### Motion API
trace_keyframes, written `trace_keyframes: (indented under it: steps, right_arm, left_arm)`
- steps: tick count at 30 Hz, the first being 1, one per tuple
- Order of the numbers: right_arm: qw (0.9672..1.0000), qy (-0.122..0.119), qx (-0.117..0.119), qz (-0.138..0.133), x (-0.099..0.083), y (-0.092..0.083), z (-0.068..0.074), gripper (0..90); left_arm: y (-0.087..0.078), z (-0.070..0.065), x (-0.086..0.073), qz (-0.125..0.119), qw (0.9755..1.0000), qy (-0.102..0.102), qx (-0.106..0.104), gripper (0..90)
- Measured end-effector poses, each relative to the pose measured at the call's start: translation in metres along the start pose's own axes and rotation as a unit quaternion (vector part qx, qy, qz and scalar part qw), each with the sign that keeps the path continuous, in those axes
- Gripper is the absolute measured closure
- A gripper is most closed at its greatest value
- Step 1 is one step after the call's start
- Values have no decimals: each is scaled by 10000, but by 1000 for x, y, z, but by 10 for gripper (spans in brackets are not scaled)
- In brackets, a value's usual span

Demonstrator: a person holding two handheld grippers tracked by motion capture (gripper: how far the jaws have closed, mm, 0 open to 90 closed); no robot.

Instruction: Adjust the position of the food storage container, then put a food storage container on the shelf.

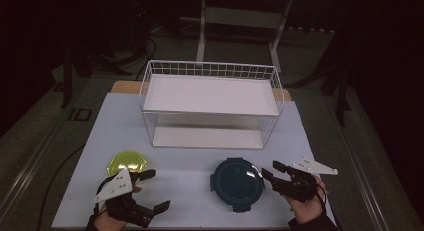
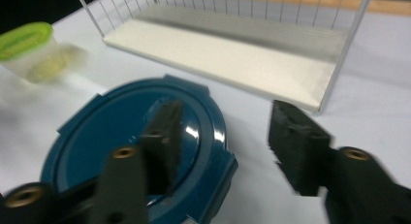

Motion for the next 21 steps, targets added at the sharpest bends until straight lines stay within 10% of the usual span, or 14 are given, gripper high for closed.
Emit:
trace_keyframes:
  steps: [6, 17, 21]
  right_arm:
    - [9988, -185, 295, -357, 5, -11, 4, 186]
    - [9928, -882, 191, -791, 7, -20, 9, 204]
    - [9890, -1125, 254, -926, 6, -20, 12, 203]
  left_arm:
    - [23, -5, 17, 297, 9990, -262, -202, 0]
    - [58, -1, 30, 547, 9925, -947, -550, 0]
    - [79, 7, 30, 826, 9834, -1450, -718, 0]
Point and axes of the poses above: each handheld gripper's, and its own axes: y roughly forward along the jaws, x roughly out of its top, z roughly to its left, the point moved 2 cm from there along y, roughly forward along the jaws, and after that the axes turned 4 degrees about -y, right-handed, at the moved point
